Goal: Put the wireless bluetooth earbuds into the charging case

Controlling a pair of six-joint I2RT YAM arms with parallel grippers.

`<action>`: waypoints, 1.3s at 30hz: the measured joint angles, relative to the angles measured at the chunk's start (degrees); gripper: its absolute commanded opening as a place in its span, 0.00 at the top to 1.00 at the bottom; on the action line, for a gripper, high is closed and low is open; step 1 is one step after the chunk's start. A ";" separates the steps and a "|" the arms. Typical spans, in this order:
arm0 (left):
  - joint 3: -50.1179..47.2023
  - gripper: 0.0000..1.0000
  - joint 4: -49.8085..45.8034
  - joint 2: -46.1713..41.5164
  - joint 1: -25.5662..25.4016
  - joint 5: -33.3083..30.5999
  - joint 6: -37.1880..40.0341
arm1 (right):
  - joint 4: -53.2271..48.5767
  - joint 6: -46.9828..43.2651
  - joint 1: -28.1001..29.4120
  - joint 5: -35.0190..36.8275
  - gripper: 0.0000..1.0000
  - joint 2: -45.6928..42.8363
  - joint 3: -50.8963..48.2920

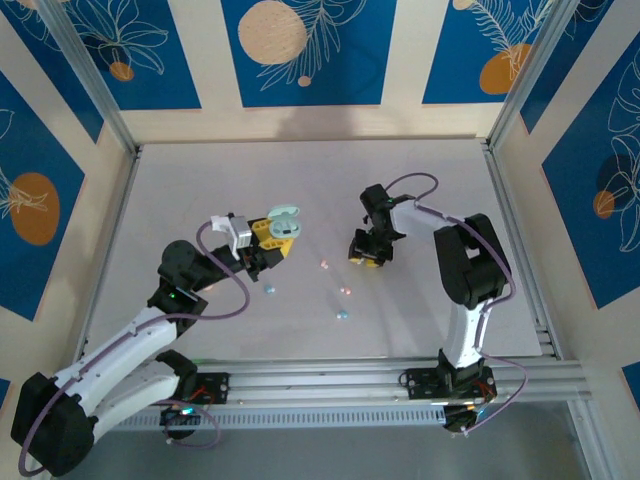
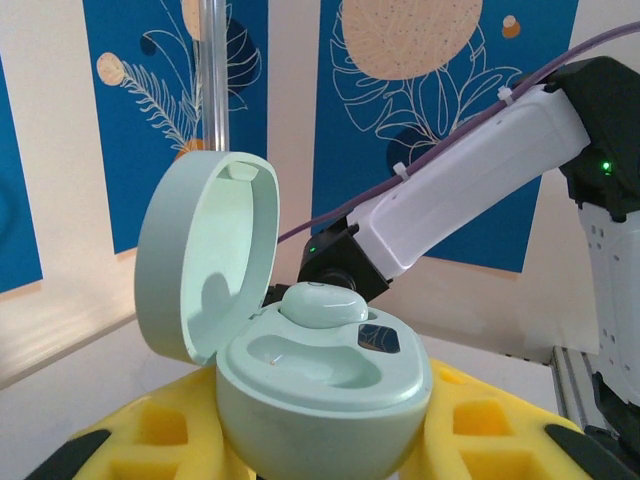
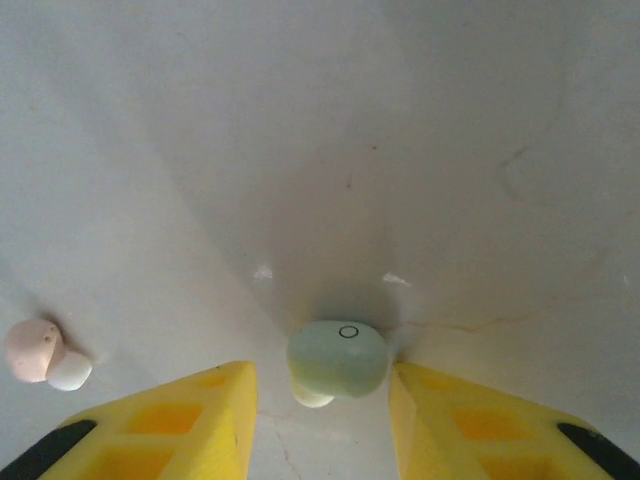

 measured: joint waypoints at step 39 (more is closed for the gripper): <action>-0.17 0.70 0.00 0.00 0.00 -0.02 0.02 | -9.29 -9.53 4.90 10.62 0.75 8.28 12.87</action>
